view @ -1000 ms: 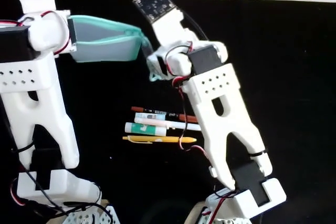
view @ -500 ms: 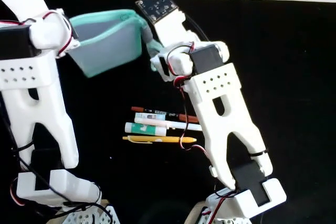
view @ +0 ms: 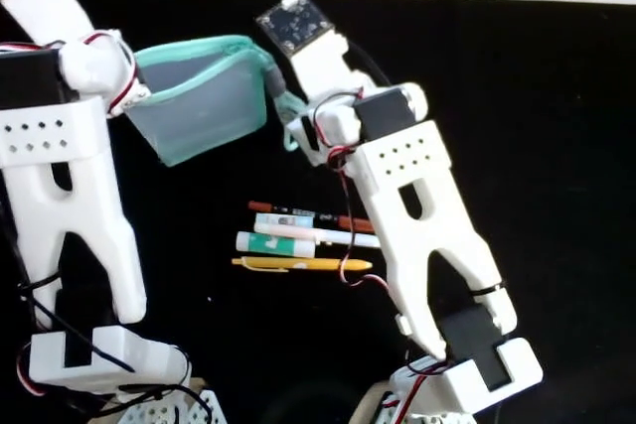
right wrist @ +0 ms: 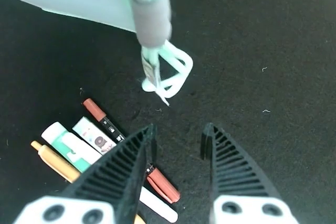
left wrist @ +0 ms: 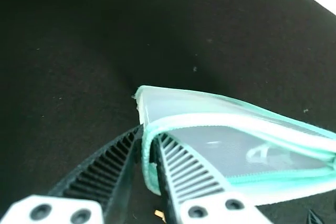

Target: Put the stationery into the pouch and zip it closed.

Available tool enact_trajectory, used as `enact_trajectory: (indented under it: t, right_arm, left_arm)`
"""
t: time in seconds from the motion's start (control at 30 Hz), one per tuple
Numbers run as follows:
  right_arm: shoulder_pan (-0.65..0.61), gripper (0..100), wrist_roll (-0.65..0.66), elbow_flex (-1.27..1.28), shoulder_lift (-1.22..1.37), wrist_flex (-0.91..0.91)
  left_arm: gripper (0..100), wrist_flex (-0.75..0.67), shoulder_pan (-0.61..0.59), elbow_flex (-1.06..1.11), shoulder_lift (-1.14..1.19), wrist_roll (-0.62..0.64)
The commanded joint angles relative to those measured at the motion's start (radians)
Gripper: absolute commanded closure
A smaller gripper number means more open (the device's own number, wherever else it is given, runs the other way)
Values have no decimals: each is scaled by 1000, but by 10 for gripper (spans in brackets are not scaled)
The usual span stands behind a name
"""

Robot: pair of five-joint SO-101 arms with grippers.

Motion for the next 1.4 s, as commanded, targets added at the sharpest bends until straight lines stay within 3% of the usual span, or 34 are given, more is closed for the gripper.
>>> enact_trajectory:
  t: [0.0, 0.1, 0.47, 0.63, 1.1, 1.37]
  right_arm:
    - [10, 848, 6, -4, -50, 5]
    - [10, 848, 8, -2, -50, 7]
    - [10, 848, 9, -2, -50, 7]
    - [10, 848, 11, -2, -48, 7]
    - [5, 848, 9, 110, -51, 7]
    - [-137, 847, 6, 114, -94, -2]
  left_arm:
    - [963, 5, -27, 28, -1, 5]
    - [912, 5, -31, 39, -1, 5]
    - [909, -17, -31, 38, -1, 3]
    - [998, -20, -30, 36, -2, -41]
    - [993, -21, -28, 36, -12, -55]
    - [993, -21, -28, 36, -10, -55]
